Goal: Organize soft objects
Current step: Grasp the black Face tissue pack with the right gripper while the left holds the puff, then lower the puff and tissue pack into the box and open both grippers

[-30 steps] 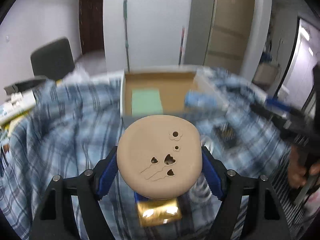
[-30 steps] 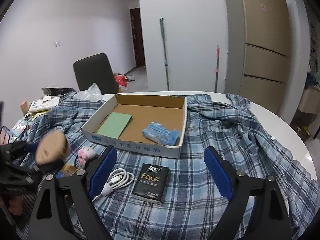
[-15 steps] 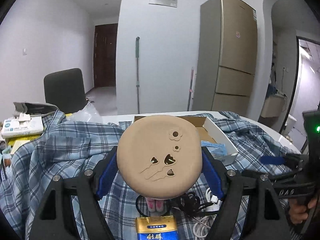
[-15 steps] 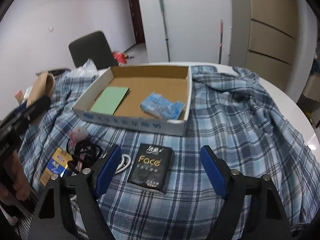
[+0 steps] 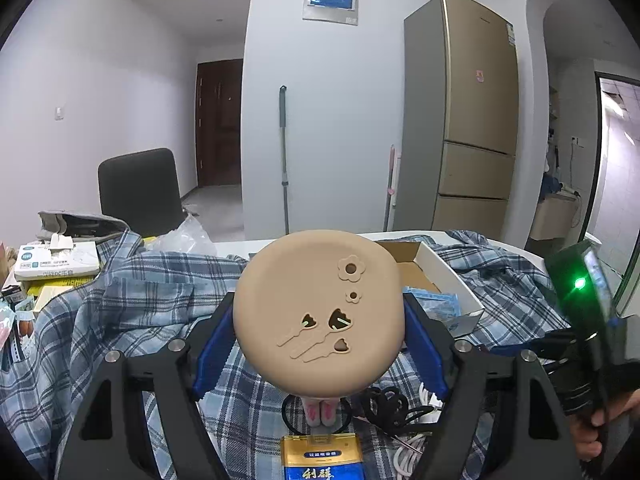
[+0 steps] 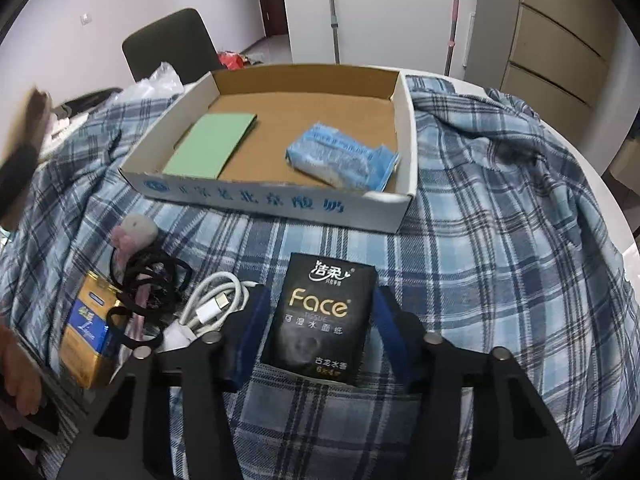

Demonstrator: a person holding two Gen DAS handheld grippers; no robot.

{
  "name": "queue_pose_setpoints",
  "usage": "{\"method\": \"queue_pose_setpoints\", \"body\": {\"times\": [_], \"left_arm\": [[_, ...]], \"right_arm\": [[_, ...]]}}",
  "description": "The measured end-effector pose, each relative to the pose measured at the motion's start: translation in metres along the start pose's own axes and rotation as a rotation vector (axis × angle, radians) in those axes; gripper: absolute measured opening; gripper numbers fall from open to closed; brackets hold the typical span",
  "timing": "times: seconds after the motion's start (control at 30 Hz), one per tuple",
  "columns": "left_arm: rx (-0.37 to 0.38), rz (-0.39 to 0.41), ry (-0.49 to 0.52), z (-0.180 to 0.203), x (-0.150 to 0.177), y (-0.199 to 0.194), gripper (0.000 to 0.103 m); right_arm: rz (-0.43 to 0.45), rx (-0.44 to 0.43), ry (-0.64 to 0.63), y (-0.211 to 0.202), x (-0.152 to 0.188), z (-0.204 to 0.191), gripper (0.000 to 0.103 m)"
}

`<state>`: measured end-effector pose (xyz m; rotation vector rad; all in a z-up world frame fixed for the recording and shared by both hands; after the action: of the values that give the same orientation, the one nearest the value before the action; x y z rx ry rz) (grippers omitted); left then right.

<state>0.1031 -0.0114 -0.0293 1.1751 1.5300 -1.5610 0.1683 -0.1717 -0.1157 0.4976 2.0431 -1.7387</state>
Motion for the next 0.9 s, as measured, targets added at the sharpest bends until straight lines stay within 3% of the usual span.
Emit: {"method": "queue_pose_setpoints", "body": {"times": [0.33, 0.47, 0.67, 0.9], "left_arm": [[-0.006, 0.028, 0.017, 0.004, -0.001, -0.007, 0.080], [-0.010, 0.037, 0.014, 0.002, -0.001, -0.010, 0.080], [-0.019, 0.073, 0.030, 0.002, -0.004, -0.024, 0.080], [0.017, 0.094, 0.035, 0.005, -0.030, -0.041, 0.080]], "right_arm": [[0.037, -0.004, -0.039, -0.003, 0.004, -0.005, 0.046], [0.051, -0.052, -0.040, -0.007, 0.005, -0.006, 0.046], [0.163, -0.124, -0.045, -0.034, 0.001, -0.007, 0.046], [0.332, -0.114, -0.110, -0.085, -0.024, -0.014, 0.046]]}}
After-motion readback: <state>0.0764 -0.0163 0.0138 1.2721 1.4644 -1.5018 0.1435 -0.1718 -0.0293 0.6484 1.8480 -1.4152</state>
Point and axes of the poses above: each gripper's, at about its wrist camera, not at the fingertips, and y roughly the way its jaws point, z to its right, x to its underside, the point moved 3 cm from there along y, roughly the way its jaws point, and after that the axes turned 8 degrees about y, right-handed, at the moved point
